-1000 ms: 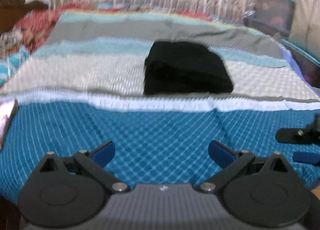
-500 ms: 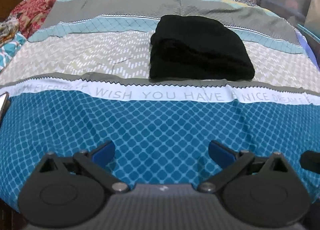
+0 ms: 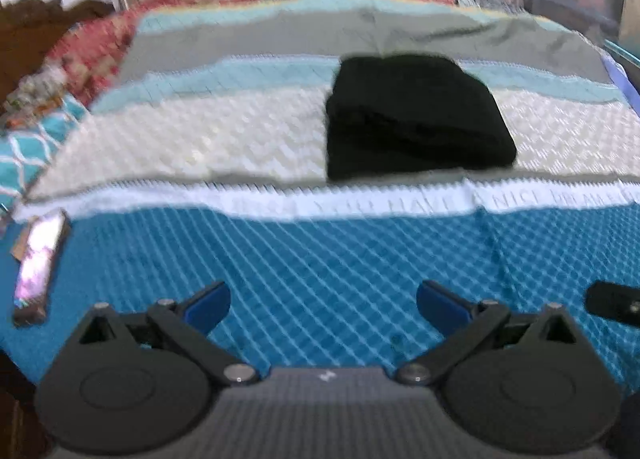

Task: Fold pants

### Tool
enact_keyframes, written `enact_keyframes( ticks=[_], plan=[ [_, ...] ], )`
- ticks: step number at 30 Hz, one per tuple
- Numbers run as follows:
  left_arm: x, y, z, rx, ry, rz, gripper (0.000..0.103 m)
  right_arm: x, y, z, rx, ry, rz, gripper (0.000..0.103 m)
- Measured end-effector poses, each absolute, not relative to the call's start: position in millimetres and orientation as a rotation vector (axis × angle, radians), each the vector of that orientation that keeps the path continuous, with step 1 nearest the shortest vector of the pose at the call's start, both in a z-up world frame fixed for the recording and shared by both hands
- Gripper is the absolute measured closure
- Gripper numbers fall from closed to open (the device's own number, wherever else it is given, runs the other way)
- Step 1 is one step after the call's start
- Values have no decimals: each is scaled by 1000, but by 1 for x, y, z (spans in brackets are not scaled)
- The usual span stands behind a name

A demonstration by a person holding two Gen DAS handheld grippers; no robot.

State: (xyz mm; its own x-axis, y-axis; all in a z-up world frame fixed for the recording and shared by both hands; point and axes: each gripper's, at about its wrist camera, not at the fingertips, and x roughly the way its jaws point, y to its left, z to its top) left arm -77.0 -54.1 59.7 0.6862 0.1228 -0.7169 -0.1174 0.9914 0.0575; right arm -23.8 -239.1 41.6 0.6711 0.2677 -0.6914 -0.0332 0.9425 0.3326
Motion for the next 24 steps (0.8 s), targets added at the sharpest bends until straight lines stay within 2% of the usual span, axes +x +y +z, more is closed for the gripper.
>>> enact_keyframes(
  ticks=[9,11,24],
  plan=[
    [-69,-67,107,137,709,234,0,-14,-255,91,292,749,189,12],
    [-71,-68,114,138,692,226,0,-15,-255,100,294,739,196,4],
    [-77,-58,127,67,725,221,0,-24,-253,107,311,692,222,4]
  ],
)
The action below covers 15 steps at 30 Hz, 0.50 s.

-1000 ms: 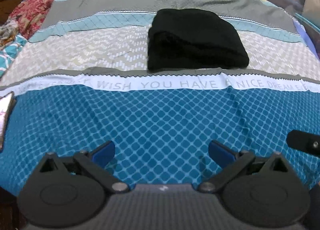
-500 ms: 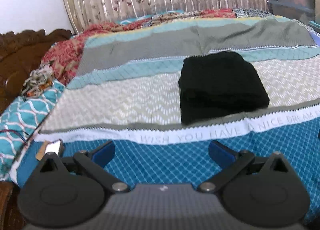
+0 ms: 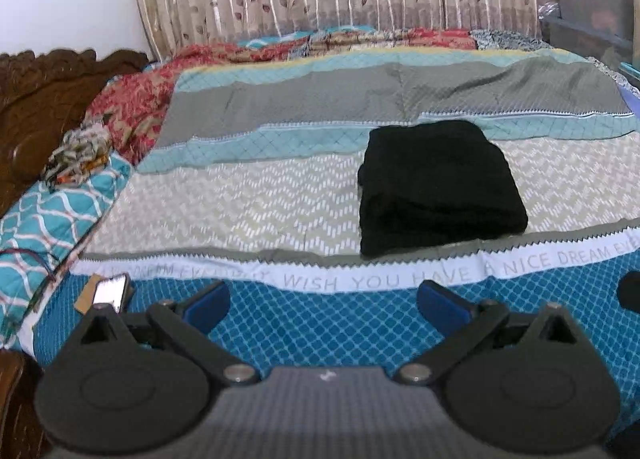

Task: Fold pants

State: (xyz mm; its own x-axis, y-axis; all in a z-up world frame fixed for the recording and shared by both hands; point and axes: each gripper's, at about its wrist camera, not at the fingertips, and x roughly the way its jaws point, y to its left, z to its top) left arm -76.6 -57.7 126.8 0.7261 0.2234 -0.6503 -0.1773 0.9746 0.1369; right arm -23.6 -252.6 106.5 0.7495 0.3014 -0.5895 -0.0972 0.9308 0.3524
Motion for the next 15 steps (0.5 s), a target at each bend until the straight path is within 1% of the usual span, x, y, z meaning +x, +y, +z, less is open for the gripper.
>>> enact_keyframes(
  ticks=[15],
  plan=[
    [-80,-70,98,7,912,133,0,-27,-247,86,355,771,166,3]
  ],
)
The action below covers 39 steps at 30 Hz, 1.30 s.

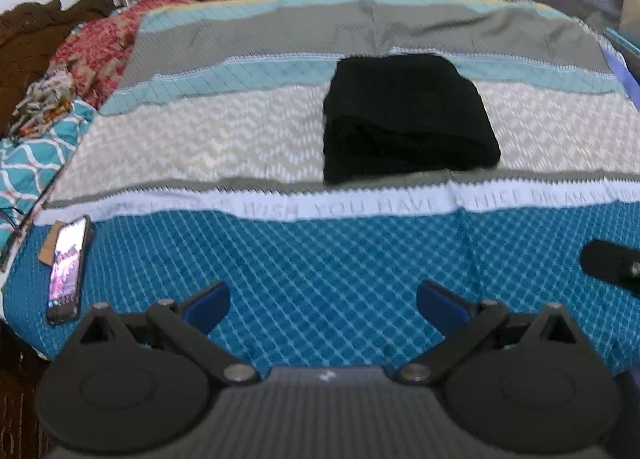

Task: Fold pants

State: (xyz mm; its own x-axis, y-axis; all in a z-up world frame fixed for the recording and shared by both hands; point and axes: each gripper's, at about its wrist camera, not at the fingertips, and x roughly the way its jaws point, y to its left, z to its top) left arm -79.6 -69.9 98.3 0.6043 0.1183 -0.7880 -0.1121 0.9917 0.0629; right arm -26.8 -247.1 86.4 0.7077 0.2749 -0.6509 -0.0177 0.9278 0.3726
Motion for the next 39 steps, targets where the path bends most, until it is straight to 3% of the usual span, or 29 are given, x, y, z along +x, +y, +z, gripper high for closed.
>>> enact_keyframes(
  ticks=[17,39],
  plan=[
    [-44,-63,15,-61,1064,123,0,-15,-251,52,392,962,124,4],
    [-53,-79,33,-27,1083,57,0,-6,-252,38,384,1022,133,3]
  ],
)
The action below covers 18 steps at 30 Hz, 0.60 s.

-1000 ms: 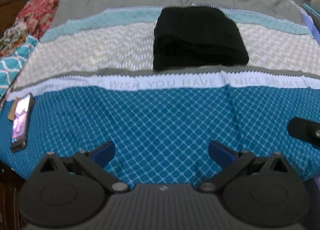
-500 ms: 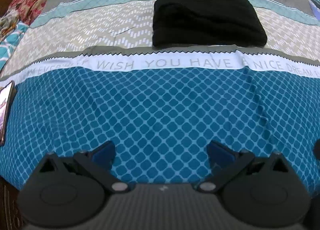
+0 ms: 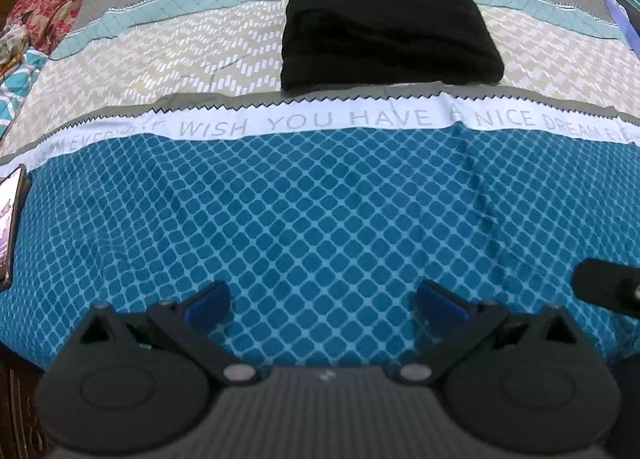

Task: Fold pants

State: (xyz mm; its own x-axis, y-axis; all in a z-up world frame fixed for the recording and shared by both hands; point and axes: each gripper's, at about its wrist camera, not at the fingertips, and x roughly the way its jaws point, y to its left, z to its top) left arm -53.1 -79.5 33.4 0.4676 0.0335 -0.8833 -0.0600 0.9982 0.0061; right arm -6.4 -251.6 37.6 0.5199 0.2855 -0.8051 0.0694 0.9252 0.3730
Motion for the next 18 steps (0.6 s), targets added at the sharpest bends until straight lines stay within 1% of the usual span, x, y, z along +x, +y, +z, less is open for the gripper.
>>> enact_keyframes(
  ticks=[7,18],
  plan=[
    [-58,-86,56,9,1044,56,0,-9,-251,41,398,1008,128,3],
    [-67,-96,89,33,986,35,0,-13,-246,63,341,906,161,3]
  ],
)
